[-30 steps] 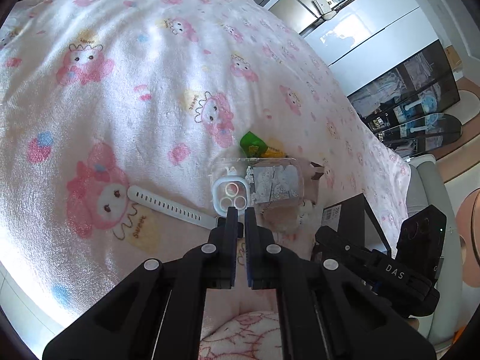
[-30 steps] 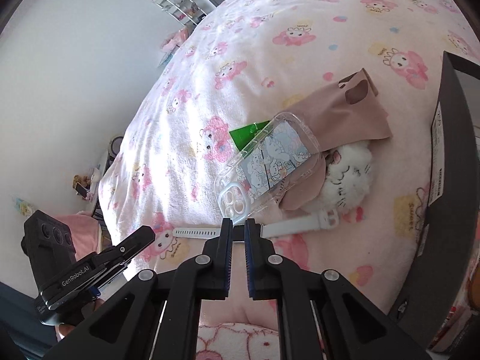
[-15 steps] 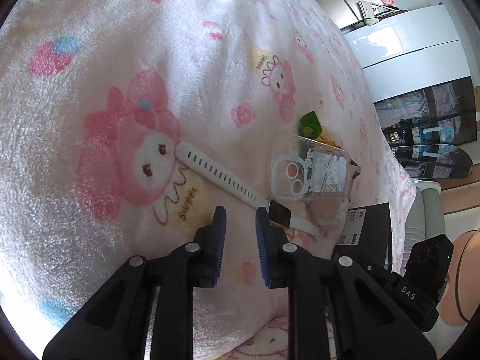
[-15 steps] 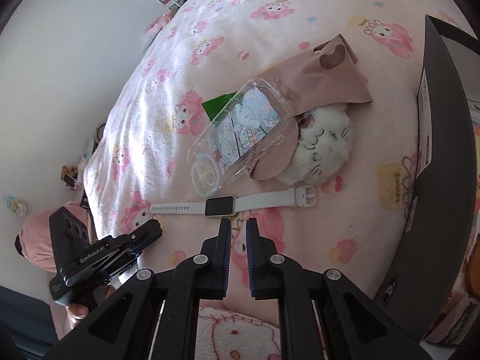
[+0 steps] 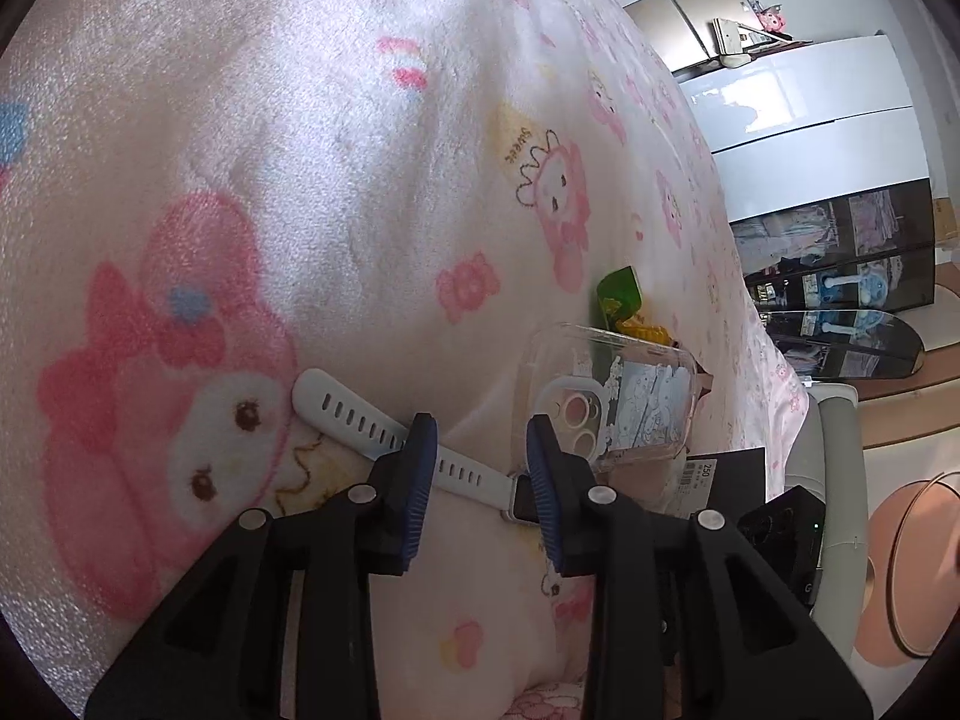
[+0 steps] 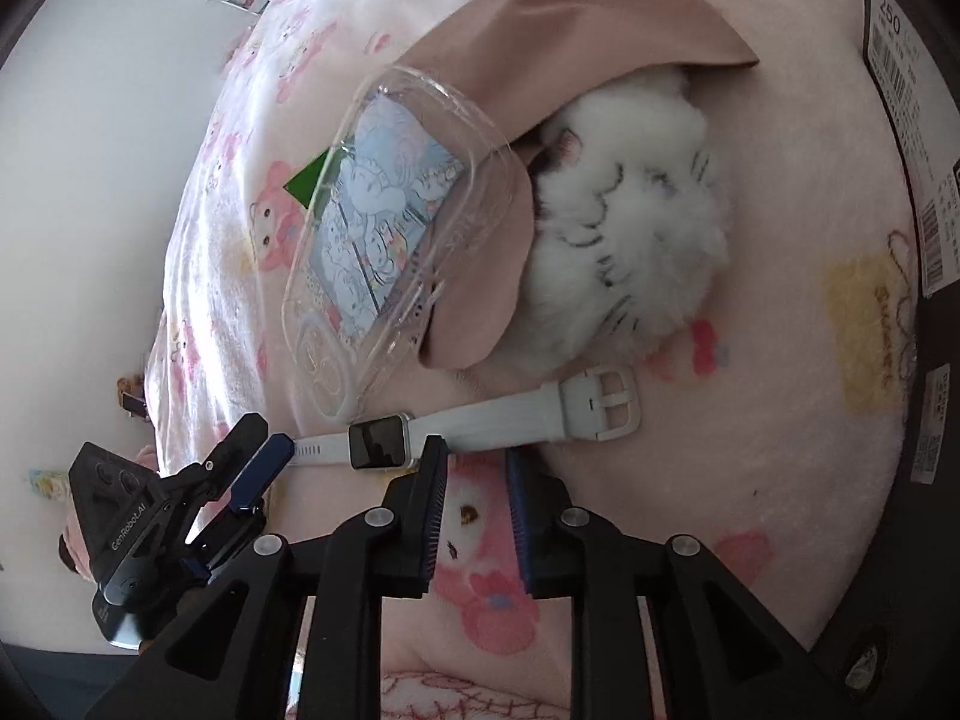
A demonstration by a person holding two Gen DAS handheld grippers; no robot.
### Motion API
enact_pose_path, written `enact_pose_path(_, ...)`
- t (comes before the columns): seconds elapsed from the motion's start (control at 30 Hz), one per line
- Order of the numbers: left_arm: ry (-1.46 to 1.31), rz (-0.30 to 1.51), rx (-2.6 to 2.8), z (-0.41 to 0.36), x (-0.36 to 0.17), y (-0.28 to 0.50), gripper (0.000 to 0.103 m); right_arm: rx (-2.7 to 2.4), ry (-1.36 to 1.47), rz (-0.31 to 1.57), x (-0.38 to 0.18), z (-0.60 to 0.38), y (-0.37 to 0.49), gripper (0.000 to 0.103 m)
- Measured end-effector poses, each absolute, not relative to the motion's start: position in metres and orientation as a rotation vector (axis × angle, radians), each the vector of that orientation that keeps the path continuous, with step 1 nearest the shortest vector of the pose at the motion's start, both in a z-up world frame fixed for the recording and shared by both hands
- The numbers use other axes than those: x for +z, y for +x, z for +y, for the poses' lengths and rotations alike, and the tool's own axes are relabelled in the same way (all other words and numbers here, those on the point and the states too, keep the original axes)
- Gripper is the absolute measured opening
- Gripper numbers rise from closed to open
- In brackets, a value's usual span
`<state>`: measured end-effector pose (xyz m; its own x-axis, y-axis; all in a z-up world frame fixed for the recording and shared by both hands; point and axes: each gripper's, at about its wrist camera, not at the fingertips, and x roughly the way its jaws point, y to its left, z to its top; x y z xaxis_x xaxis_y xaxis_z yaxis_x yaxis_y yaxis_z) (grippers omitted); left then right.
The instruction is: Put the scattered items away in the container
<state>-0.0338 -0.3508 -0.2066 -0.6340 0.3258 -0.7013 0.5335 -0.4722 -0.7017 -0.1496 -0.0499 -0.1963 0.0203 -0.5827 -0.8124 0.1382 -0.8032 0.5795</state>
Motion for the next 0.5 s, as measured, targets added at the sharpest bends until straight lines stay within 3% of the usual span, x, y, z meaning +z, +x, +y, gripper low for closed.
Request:
enact_pose_path(0.17,1.246,1.546,-2.269,-0.351,-0.205,-0.03,0.031,-1.859,1.763,-0.491,-0.193,-0.052,-0.159,0.036)
enact_pose_path(0.3,1.23,1.55,-2.262,-0.353,-0.205,-0.029,0.025,-1.811,1.822,-0.5,-0.213,-0.059,-0.164,0.037)
enact_pose_path(0.33,1.238,1.516,-2.267,-0.352,-0.204,-0.029,0.019,-1.81,1.802,-0.515,-0.211,-0.058,-0.165,0.034)
enact_pose_path(0.37,1.251,1.47,-2.276,-0.35,-0.201,-0.029,0.005,-1.815,1.774,-0.524,-0.207,-0.057,-0.165,0.023)
enact_pose_path(0.4,1.266,1.441,-2.281,-0.348,-0.2,-0.029,0.004,-1.819,1.751,-0.521,-0.203,-0.058,-0.165,0.017)
enact_pose_path(0.5,1.336,1.485,-2.239,-0.343,-0.2,-0.023,0.004,-1.829,1.728,-0.504,-0.196,-0.057,-0.162,0.013)
